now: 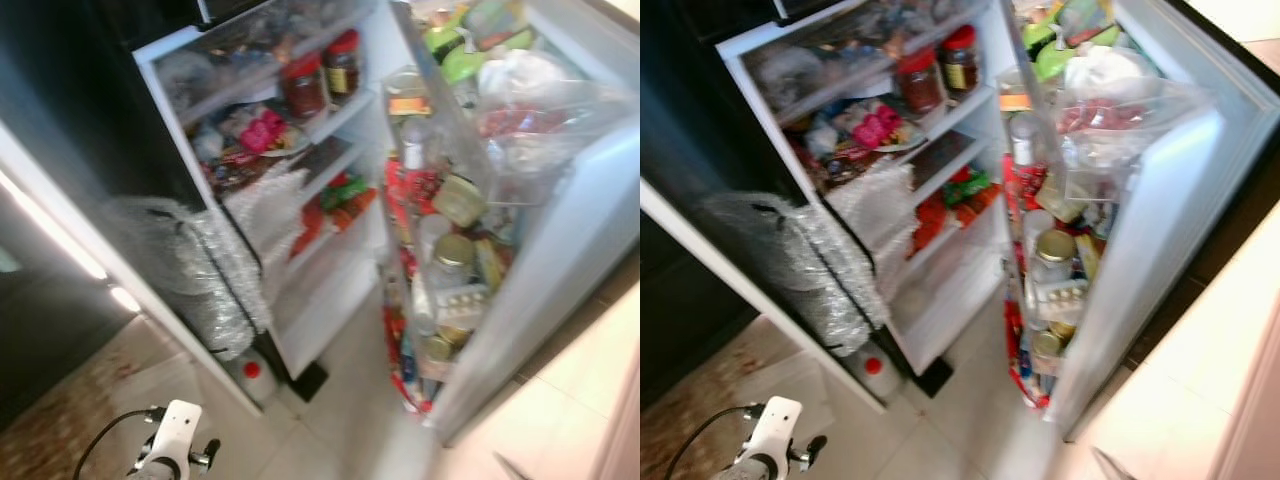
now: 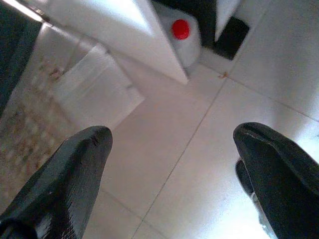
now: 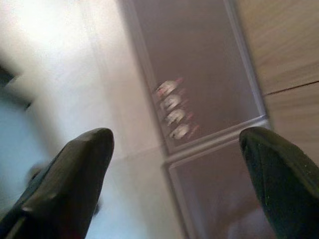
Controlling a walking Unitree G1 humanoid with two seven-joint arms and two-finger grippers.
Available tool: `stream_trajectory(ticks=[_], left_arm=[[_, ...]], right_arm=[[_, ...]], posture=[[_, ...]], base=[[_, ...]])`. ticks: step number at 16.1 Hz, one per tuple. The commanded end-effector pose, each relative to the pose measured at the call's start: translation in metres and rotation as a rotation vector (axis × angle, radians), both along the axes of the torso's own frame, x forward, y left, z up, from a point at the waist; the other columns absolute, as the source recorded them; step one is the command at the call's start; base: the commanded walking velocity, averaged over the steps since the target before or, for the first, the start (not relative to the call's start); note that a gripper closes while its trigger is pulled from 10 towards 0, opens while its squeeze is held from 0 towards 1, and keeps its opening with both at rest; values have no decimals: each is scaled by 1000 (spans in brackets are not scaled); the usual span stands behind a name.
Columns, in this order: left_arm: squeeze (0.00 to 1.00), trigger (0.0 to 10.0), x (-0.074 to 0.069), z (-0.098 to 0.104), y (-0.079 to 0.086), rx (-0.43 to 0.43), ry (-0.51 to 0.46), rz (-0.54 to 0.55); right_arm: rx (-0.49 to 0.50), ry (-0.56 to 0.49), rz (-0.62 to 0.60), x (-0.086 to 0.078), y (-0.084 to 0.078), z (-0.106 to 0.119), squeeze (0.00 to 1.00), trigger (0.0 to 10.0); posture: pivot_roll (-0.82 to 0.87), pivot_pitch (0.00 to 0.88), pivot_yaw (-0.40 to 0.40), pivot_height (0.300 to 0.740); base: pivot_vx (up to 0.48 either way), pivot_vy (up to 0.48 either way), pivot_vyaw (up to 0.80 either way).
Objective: Restocking fridge
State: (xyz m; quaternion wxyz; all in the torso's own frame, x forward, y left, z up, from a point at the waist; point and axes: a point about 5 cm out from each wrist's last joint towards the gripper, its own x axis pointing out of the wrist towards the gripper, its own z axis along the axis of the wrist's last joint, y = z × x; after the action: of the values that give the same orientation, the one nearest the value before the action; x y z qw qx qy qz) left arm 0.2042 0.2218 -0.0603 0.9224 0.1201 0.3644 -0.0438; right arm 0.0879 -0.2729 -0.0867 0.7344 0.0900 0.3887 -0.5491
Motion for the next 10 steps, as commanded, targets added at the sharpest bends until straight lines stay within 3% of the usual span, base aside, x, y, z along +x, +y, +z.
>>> stream_trajectory(ticks=[1, 2, 5, 7, 10], left_arm=[[0, 10000, -8, -3, 9, 20, 31, 10], [0, 10000, -7, -3, 9, 18, 32, 9], [0, 10000, -7, -3, 8, 3, 31, 8], [0, 10000, -7, -3, 7, -1, 29, 8], [0, 10000, -8, -3, 8, -2, 30, 9]], right_arm=[[-25, -63, -50, -10, -25, 7, 0, 10000], [44, -167, 23, 4, -21, 7, 0, 10000], [120, -206, 172, 22, -1, 3, 0, 10000], [144, -186, 265, 24, 9, 0, 0, 10000], [119, -167, 310, 19, 6, 0, 0, 10000]], posture=[[-213, 76, 147, 740], [-215, 79, 147, 740], [-214, 80, 146, 740], [-212, 81, 147, 740], [-212, 84, 147, 740]], base=[[0, 0, 0], [0, 0, 0], [0, 0, 0], [0, 0, 0], [0, 0, 0]])
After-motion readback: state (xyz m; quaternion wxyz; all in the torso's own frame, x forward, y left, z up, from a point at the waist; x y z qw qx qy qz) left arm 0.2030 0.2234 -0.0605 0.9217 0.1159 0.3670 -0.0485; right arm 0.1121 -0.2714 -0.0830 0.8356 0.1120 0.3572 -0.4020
